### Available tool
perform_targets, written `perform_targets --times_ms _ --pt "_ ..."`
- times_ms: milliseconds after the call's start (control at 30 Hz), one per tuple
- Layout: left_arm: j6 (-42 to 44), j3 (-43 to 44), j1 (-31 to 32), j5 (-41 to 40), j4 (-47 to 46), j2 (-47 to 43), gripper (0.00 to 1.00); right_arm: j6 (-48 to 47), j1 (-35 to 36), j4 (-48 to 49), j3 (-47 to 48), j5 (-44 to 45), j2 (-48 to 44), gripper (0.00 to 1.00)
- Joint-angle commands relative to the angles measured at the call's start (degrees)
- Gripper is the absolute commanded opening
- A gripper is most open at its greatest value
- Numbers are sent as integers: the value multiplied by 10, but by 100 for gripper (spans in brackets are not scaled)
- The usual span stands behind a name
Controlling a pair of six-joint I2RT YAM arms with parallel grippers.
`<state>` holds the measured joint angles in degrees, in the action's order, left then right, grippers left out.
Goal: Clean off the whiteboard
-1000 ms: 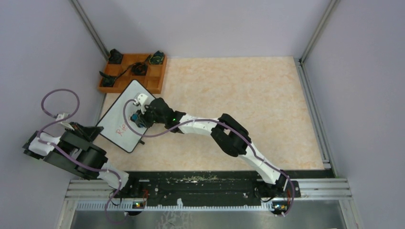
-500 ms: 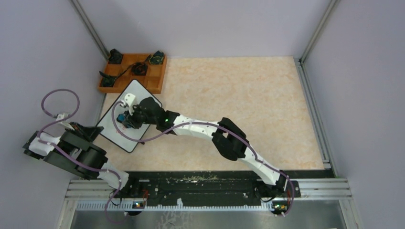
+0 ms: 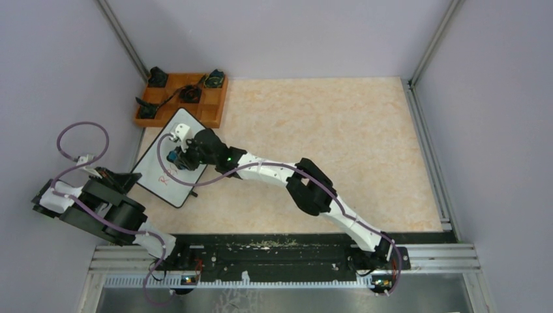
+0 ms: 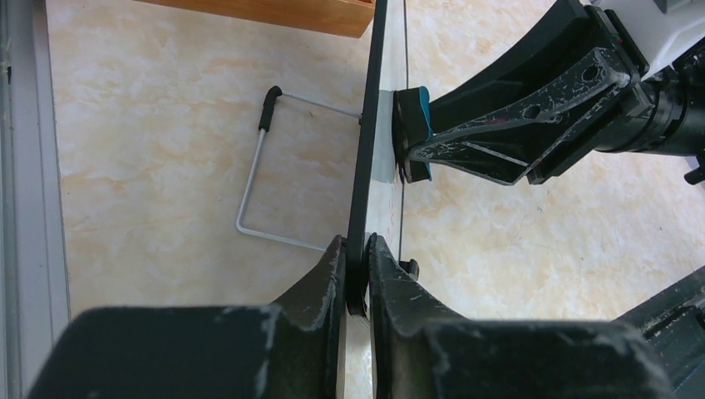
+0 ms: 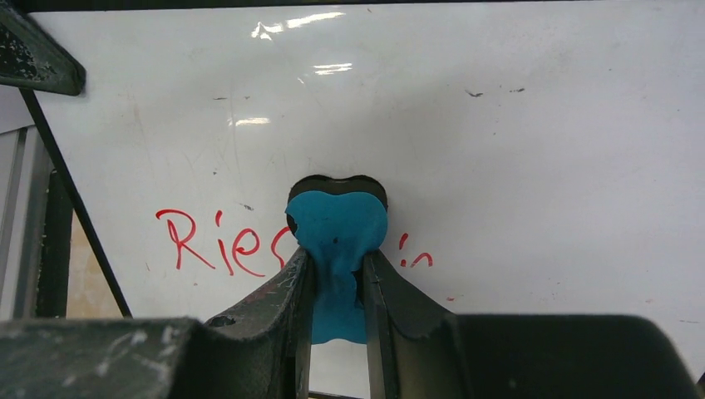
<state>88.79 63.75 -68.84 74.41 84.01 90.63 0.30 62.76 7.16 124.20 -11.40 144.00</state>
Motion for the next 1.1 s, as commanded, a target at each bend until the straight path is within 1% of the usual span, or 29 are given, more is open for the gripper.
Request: perform_targets --times_ms 0,233,400,500,633,933,1067 --pt "35 -7 -6 -50 -30 2 0 0 -28 3 30 34 17 0" --pt "36 -7 -7 -51 -30 6 0 6 -62 8 19 39 9 0" --pt "36 -7 -7 -51 -30 6 0 3 -72 6 23 38 10 0" --pt "35 -7 -7 -51 -30 4 0 14 -71 7 24 22 11 0" --pt "33 -6 -7 -51 -30 2 0 21 -59 15 14 9 6 0" --pt "32 -9 -6 -53 -30 -2 0 19 -3 45 -23 1 -15 0" --pt "32 -10 -6 -53 -30 -5 0 36 15 61 -31 -17 -18 0"
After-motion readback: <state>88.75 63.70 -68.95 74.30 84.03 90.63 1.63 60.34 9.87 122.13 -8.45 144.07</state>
